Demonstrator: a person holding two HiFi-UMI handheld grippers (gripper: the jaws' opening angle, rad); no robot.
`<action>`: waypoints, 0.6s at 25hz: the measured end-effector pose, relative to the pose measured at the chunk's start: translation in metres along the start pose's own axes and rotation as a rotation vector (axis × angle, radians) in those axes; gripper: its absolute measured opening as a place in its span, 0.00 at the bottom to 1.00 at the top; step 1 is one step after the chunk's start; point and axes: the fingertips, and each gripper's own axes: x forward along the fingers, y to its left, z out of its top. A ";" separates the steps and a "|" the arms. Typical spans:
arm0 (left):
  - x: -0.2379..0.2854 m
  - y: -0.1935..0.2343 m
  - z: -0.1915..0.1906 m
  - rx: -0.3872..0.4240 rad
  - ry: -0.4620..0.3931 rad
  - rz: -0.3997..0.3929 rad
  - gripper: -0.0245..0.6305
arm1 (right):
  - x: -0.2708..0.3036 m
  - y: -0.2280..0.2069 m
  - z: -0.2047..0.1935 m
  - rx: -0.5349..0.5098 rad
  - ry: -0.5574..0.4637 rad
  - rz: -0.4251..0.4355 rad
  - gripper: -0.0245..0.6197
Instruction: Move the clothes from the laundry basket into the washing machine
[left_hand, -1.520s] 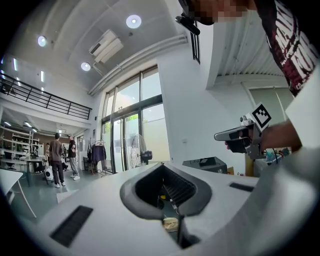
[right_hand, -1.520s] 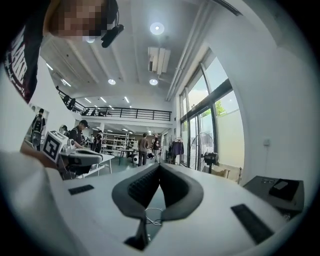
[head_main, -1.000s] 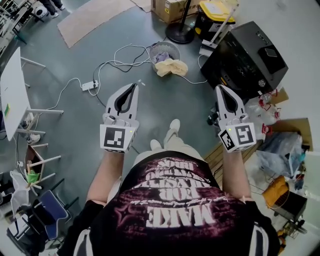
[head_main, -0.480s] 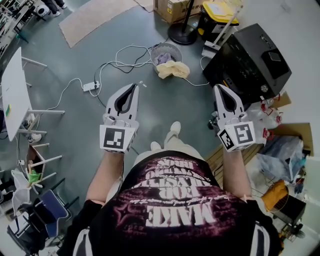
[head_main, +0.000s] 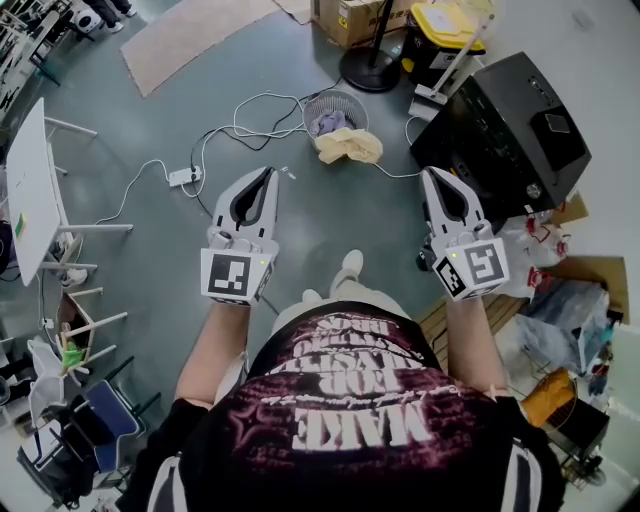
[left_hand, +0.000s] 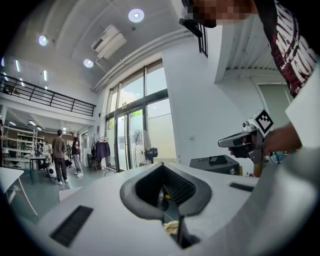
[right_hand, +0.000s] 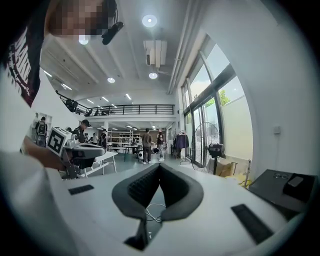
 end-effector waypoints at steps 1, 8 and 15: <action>0.006 0.000 0.000 -0.001 0.001 0.000 0.04 | 0.004 -0.005 -0.001 0.001 0.002 0.002 0.04; 0.045 0.004 0.003 -0.001 0.004 0.013 0.04 | 0.033 -0.036 -0.004 0.019 0.005 0.036 0.04; 0.086 0.002 0.006 0.007 0.011 0.023 0.04 | 0.054 -0.067 -0.004 0.026 -0.001 0.069 0.04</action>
